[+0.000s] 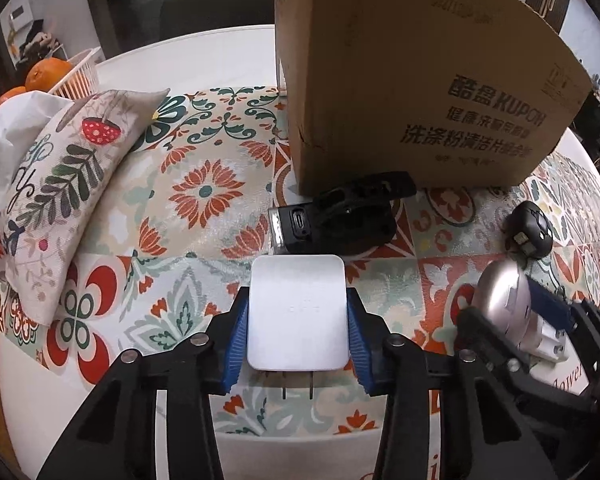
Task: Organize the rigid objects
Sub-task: 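Grasp the white square charger with the left tool while the right tool grasps the silver egg mouse, then carry the white charger in the left tool while the right tool carries the silver mouse to the box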
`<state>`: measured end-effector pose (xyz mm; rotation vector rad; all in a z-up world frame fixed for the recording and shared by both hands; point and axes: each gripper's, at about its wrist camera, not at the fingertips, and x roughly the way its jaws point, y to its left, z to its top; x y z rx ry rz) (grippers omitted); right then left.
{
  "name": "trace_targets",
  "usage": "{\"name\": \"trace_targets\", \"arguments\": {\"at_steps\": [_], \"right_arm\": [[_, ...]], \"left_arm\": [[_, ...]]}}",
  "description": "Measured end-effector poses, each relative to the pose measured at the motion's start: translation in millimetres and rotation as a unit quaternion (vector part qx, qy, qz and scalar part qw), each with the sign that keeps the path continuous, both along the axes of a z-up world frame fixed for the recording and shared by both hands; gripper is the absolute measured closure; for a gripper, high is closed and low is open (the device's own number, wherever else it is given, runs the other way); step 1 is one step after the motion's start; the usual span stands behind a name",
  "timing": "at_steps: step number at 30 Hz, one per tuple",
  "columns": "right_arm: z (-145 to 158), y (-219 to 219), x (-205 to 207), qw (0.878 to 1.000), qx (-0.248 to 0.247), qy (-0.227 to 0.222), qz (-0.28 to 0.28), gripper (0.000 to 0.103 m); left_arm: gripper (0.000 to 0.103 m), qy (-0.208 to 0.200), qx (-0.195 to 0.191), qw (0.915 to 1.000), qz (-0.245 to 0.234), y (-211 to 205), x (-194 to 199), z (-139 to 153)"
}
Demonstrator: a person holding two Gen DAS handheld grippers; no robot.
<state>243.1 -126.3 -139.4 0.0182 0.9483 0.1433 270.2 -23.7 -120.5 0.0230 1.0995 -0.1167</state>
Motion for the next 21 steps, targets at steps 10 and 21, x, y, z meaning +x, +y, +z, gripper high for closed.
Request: {"name": "trace_targets", "arguments": {"at_steps": [10, 21], "right_arm": [[21.6, -10.2, -13.7, 1.000, -0.008, -0.030, -0.002, 0.041], [51.7, -21.6, -25.8, 0.998, -0.003, -0.063, -0.010, 0.041]], "left_arm": [[0.059, -0.021, -0.021, 0.9995, -0.008, 8.5, -22.2, 6.8], [0.059, -0.058, -0.026, 0.9979, -0.010, 11.5, -36.3, 34.2]]}}
